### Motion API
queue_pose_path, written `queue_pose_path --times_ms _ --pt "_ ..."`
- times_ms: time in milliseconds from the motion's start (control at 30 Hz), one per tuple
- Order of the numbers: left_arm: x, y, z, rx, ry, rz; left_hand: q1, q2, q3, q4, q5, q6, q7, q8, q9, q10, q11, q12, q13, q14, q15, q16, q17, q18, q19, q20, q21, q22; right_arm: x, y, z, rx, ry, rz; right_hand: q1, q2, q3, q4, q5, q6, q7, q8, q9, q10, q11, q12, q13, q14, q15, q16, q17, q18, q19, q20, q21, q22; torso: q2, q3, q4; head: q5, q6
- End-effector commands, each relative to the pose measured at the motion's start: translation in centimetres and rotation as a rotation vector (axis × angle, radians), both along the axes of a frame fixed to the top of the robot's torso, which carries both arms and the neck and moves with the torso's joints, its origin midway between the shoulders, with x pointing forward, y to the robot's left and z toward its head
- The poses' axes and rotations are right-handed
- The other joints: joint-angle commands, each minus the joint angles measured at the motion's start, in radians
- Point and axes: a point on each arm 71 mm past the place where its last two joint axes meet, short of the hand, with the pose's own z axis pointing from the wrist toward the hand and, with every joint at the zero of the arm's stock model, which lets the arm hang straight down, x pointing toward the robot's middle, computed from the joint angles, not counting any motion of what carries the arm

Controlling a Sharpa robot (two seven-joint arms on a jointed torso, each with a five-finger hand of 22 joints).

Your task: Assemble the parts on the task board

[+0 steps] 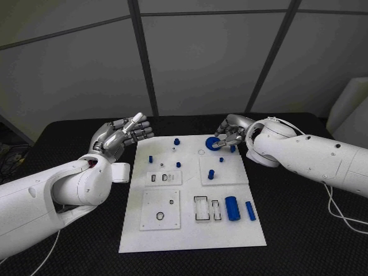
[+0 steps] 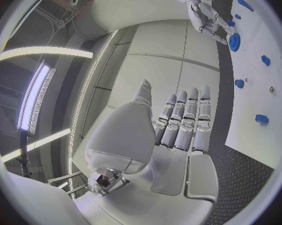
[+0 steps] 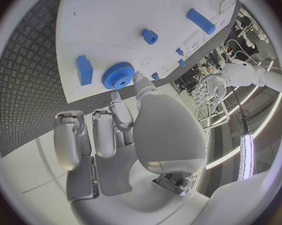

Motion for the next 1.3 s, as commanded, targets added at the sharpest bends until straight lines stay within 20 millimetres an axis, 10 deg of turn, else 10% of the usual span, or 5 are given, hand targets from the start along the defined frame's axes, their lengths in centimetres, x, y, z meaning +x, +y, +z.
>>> queue_pose_path --times_ms 33,1300 --pt "0.0 -0.2 0.2 -0.002 -0.012 -0.016 0.003 0.007 0.001 -0.006 -0.005 0.005 0.015 -0.006 0.001 0.009 0.002 -0.005 -0.001 0.003 0.002 -0.005 -0.001 -0.014 0.005 -0.001 0.003 -0.002 0.2 0.1 -0.2 -0.027 0.028 -0.018 0.011 0.001 0.001 0.007 -0.001 -0.007 -0.002 -0.004 0.001 0.006 0.002 0.007 0.007 0.056 0.008 0.006 0.008 -0.007 0.105 0.005 0.006 0.263 0.0 -0.0001 0.0002 0.002 -0.002" --pt "0.1 -0.2 0.1 -0.002 -0.008 -0.017 0.004 0.008 0.0 -0.008 -0.006 0.006 0.015 -0.007 0.002 0.01 0.002 -0.005 -0.001 0.003 0.002 -0.006 -0.001 -0.014 0.005 -0.001 0.002 -0.002 0.2 2.0 0.5 -0.076 -0.094 0.035 0.118 0.08 0.076 -0.074 0.114 0.137 -0.025 0.032 0.043 0.056 -0.019 0.14 0.142 0.057 -0.009 0.018 0.027 -0.007 0.105 -0.01 0.006 0.263 0.0 0.0014 0.0002 0.004 -0.012"
